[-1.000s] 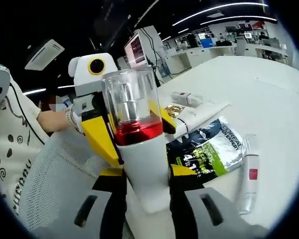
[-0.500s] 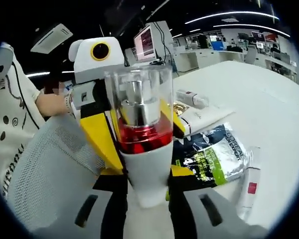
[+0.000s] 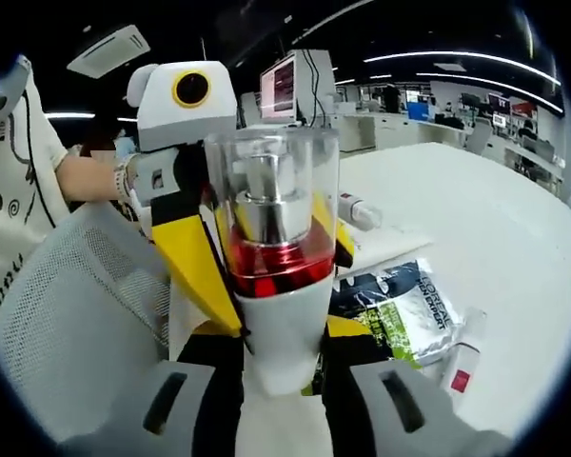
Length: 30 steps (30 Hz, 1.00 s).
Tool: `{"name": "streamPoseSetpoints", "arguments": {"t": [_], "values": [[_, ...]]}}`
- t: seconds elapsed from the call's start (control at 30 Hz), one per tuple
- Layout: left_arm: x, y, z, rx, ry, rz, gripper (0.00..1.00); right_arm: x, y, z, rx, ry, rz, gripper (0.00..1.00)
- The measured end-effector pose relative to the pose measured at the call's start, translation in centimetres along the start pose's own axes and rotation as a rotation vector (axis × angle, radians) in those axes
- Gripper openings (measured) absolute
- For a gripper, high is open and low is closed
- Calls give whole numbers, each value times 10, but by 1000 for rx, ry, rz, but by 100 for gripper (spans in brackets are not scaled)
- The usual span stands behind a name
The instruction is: Arrange the skincare products in the storage area until every visible bottle or jar stands upright without overlapping.
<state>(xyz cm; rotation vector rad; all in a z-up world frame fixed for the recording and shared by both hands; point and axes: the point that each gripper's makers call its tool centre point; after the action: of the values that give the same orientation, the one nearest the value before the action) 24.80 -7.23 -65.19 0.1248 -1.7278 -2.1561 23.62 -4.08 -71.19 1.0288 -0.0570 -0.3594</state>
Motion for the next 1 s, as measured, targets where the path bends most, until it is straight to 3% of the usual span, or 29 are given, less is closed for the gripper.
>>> {"name": "streamPoseSetpoints", "arguments": {"t": [0.4,0.73,0.77,0.8,1.0], "values": [[-18,5,-6,-6,18,-80,23,33,7,-3,10,-54,69,31],[-20,2,1,-11,52,-111,24,62,11,-3,5,-72,128,31],[-36,10,-20,-13,53,-106,24,65,11,-3,4,-74,131,31],[-42,13,-27,-8,54,-111,24,65,12,-3,3,-77,135,31],[-50,16,-33,-3,66,-93,23,71,13,-2,-1,-87,147,31]]}}
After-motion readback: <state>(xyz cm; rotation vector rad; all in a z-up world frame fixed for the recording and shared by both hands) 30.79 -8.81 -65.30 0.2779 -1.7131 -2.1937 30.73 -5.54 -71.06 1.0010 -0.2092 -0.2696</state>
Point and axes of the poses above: the point that each gripper's makers call its tool centre point, and the gripper's own axes: z roughly backward along the fingers, x roughly to its right, y roughly out of its top
